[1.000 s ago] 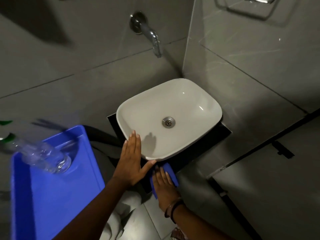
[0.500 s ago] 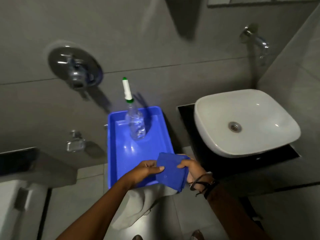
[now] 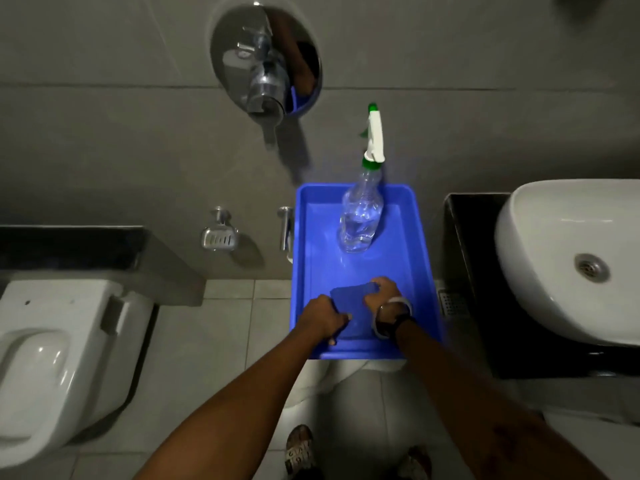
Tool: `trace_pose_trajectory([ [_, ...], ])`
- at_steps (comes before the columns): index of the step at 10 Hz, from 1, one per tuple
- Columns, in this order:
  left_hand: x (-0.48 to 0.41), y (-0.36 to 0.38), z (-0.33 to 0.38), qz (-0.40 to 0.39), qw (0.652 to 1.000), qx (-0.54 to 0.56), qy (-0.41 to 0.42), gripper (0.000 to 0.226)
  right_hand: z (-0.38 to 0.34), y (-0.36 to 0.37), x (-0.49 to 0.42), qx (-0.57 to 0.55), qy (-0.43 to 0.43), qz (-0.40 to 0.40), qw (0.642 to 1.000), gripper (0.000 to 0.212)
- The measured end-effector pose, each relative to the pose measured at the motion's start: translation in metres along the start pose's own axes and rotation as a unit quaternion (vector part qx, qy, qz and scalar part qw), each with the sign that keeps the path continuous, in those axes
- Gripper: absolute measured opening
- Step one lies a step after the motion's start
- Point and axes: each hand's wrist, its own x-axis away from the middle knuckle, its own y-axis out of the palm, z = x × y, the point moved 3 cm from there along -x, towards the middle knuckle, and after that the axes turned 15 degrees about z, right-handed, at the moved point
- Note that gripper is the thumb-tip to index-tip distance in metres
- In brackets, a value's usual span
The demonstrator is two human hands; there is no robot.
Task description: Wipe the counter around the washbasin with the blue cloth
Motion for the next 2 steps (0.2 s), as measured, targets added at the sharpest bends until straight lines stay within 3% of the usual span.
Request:
trace_pose_trajectory([
  [1,0.002,-0.010,0.017,0.093,0.983,-0.148,0.056,0.049,0.000,-0.011,0.009,0.071,-0.045,0.070,0.994,0.057],
  [2,0.012,-0.029,0.033,0.120,0.971,-0.187,0.087,0.051,-0.007,-0.035,0.014,0.032,-0.086,0.082,0.992,0.045],
])
